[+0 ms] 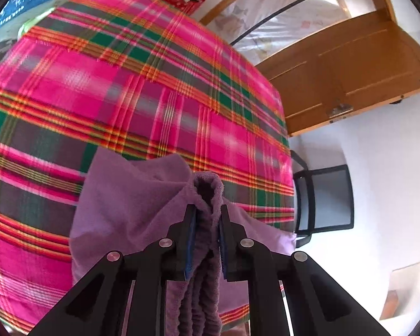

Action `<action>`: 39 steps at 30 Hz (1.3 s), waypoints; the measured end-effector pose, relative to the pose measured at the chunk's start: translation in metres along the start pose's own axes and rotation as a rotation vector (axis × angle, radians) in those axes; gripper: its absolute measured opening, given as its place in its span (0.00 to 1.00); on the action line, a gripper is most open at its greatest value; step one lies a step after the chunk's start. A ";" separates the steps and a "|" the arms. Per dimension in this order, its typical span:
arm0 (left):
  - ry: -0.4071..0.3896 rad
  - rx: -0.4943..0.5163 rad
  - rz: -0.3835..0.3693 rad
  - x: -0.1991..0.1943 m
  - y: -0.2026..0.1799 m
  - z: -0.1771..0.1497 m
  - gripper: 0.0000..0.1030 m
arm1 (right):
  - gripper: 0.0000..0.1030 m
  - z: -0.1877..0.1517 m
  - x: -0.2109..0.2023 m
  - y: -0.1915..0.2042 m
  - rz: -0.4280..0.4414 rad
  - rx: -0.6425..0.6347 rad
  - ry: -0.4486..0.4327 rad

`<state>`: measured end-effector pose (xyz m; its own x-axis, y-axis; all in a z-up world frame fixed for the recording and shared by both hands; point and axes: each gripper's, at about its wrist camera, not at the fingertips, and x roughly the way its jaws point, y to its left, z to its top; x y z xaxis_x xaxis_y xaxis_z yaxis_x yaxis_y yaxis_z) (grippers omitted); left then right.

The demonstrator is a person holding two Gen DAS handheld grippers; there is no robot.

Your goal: Fold clothes

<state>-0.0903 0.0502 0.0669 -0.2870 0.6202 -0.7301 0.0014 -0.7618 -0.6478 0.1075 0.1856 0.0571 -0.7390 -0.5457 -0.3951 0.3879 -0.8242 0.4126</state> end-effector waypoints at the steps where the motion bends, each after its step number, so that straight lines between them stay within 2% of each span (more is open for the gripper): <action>1: 0.010 -0.001 0.004 0.005 0.000 -0.001 0.14 | 0.04 0.000 -0.002 -0.005 -0.005 0.010 -0.002; 4: 0.040 0.000 0.016 0.023 -0.001 -0.004 0.14 | 0.06 0.000 -0.005 -0.023 -0.009 0.055 -0.001; 6: 0.056 0.002 0.022 0.034 -0.001 -0.005 0.15 | 0.11 0.001 -0.002 -0.040 0.012 0.111 0.011; 10: 0.077 -0.006 0.035 0.049 0.005 -0.005 0.15 | 0.41 0.000 0.005 -0.066 0.053 0.204 0.036; 12: 0.094 -0.015 0.031 0.057 0.007 -0.005 0.15 | 0.48 -0.001 0.010 -0.074 0.081 0.234 0.052; 14: 0.109 -0.014 0.023 0.062 0.007 -0.005 0.19 | 0.62 -0.002 0.016 -0.082 0.110 0.264 0.067; 16: 0.122 -0.023 0.007 0.065 0.007 -0.005 0.24 | 0.65 -0.004 0.021 -0.090 0.138 0.293 0.083; 21: 0.160 0.007 0.000 0.075 0.001 -0.007 0.26 | 0.67 -0.005 0.034 -0.106 0.191 0.350 0.117; 24: 0.160 0.023 -0.021 0.071 0.001 -0.010 0.26 | 0.68 -0.003 0.043 -0.114 0.176 0.375 0.150; 30: 0.051 0.011 -0.044 0.032 0.026 -0.014 0.26 | 0.67 0.006 0.065 -0.121 0.130 0.401 0.212; 33: -0.010 -0.039 -0.060 0.009 0.050 -0.018 0.27 | 0.54 0.007 0.074 -0.120 0.096 0.390 0.228; 35: -0.044 -0.069 -0.057 -0.002 0.065 -0.021 0.27 | 0.36 0.006 0.076 -0.121 0.070 0.387 0.241; 37: -0.063 -0.096 -0.055 -0.008 0.080 -0.024 0.27 | 0.27 0.005 0.075 -0.123 0.051 0.385 0.242; 39: -0.059 -0.117 -0.071 -0.010 0.091 -0.026 0.27 | 0.24 0.007 0.071 -0.123 0.044 0.371 0.231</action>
<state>-0.0623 -0.0208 0.0094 -0.3463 0.6570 -0.6697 0.0900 -0.6873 -0.7208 0.0036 0.2497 -0.0156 -0.5670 -0.6335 -0.5264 0.1607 -0.7119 0.6836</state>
